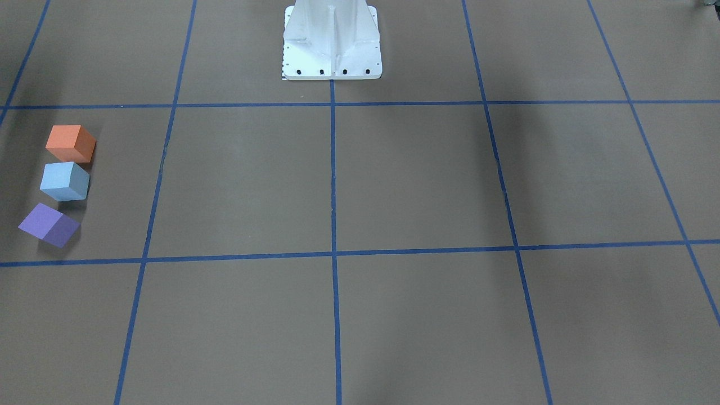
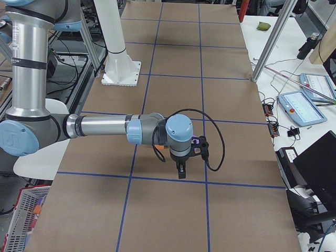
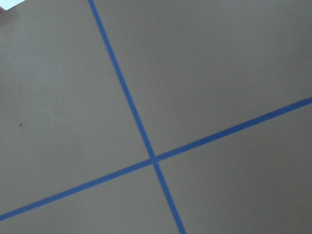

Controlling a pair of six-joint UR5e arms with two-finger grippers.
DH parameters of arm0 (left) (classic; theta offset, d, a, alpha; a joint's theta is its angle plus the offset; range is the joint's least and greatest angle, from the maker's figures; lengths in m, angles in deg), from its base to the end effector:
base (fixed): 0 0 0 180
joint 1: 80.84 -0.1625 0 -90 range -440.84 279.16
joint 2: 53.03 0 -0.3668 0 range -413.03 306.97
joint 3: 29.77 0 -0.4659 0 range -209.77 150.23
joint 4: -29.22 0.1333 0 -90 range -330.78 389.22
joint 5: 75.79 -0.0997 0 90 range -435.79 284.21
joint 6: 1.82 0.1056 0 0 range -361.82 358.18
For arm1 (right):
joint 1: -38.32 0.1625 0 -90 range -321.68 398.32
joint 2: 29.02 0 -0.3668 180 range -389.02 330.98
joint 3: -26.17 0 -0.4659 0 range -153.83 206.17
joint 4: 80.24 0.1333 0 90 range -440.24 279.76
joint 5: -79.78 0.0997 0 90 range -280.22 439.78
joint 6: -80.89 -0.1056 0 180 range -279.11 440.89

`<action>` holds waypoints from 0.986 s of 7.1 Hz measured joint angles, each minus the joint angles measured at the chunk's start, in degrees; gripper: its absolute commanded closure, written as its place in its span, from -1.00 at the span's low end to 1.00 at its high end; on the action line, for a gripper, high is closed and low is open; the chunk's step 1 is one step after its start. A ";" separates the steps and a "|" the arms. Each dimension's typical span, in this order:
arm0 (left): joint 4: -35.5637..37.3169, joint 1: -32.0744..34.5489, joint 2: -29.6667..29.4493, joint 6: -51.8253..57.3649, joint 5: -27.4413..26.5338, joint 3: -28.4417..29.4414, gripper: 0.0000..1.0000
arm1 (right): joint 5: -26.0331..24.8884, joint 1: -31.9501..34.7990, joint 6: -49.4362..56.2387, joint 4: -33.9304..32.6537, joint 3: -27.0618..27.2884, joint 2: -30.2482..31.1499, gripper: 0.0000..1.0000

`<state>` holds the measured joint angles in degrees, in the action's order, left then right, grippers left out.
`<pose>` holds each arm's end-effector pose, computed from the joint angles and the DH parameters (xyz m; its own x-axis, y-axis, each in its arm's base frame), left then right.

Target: Place blue block between orange and purple blocks

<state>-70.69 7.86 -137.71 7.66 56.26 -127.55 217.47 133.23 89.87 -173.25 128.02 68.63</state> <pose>-0.0502 -0.5469 0.5630 0.7254 0.3189 -0.6100 -0.1436 0.9368 0.3191 0.0993 -0.5104 0.5609 0.6771 -0.1137 0.7271 0.0204 0.9905 0.1359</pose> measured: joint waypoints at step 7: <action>12.13 1.93 -2.03 -0.66 -3.10 -1.22 -1.00 | 0.03 0.83 -1.75 -7.23 0.21 -1.17 -1.00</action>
<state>-58.55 9.79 -139.74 7.00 53.16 -128.77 217.50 134.06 88.12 -180.48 128.23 67.46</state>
